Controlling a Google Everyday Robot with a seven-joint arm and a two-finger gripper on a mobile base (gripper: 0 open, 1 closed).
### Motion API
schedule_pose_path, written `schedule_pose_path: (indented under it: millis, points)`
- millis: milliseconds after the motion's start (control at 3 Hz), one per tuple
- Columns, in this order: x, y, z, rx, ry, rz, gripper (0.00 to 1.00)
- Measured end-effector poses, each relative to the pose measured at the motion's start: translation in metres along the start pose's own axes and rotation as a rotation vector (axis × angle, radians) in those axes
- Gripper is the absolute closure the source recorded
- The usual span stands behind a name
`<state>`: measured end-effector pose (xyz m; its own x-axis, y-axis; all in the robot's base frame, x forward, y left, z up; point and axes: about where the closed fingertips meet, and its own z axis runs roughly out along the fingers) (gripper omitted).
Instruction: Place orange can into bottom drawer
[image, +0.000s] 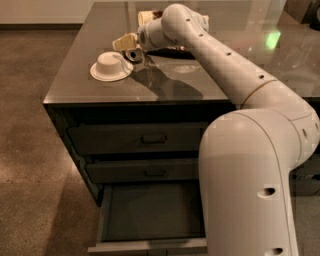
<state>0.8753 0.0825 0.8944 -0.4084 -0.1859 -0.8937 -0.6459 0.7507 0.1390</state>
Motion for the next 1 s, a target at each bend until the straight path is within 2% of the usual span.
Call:
schedule_pose_path:
  millis: [1000]
  points:
    - [0.014, 0.002, 0.022, 0.035, 0.088, 0.099, 0.25]
